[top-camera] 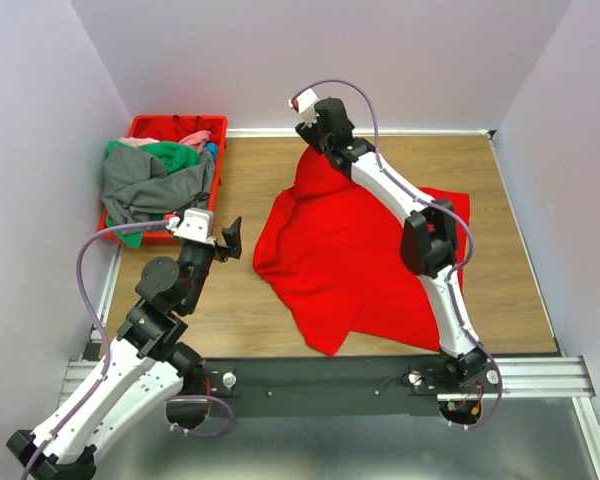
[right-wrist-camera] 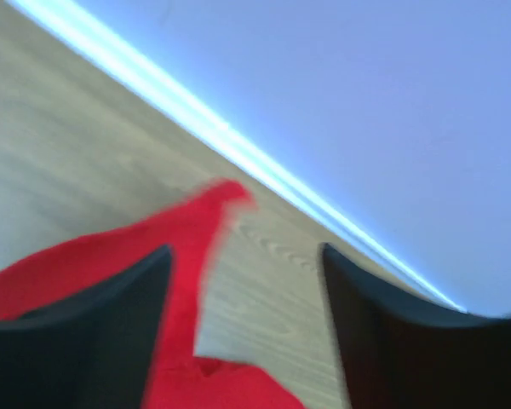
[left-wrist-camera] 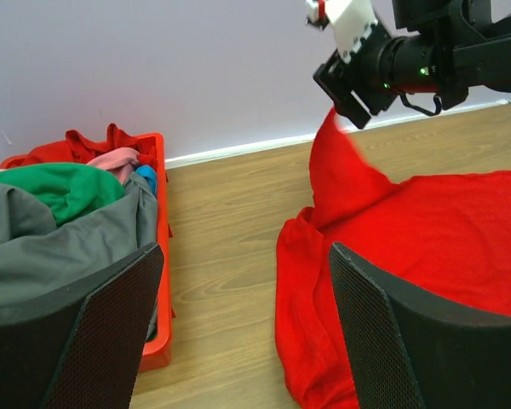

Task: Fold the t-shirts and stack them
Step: Flatten the tshirt out

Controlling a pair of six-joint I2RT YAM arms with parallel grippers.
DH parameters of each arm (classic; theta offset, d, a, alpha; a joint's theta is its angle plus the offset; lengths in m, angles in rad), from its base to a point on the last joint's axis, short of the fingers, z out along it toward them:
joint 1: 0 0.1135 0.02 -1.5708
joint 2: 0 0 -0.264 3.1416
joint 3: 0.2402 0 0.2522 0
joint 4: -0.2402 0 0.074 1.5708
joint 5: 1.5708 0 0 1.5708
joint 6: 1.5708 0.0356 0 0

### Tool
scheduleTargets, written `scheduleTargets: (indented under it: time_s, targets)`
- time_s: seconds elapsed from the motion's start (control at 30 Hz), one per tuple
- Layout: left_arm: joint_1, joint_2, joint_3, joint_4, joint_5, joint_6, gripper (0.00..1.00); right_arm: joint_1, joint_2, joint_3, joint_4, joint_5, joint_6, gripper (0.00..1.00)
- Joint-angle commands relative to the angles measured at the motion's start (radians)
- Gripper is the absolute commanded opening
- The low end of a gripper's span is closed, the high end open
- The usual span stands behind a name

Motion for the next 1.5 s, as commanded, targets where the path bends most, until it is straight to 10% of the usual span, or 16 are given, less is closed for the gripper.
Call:
scheduleTargets:
  time_s: [0.0,0.2,0.37,0.73,0.97,1.47]
  targets:
    - [0.006,0.001,-0.007,0.022,-0.016,0.003,0.86,0.011,-0.033,-0.081,0.166,0.153,0.062,0.91]
    - [0.005,0.015,-0.004,0.027,0.045,-0.005,0.86,-0.084,-0.397,-0.608,0.101,-0.11,0.15,0.93]
    - [0.008,0.041,0.005,0.031,0.208,-0.017,0.86,-0.163,-0.732,-0.899,-0.316,-0.725,-0.094,0.89]
    - [-0.035,0.246,0.057,0.067,0.828,-0.277,0.69,-0.163,-1.094,-1.413,-0.532,-0.633,-0.132,0.89]
    - [-0.425,0.374,0.059,-0.068,0.488,-0.63,0.66,-0.238,-1.154,-1.517,-0.426,-0.45,-0.017,0.84]
    - [-0.676,0.944,0.188,-0.281,0.053,-0.885,0.69,-0.413,-1.15,-1.491,-0.336,-0.416,0.083,0.85]
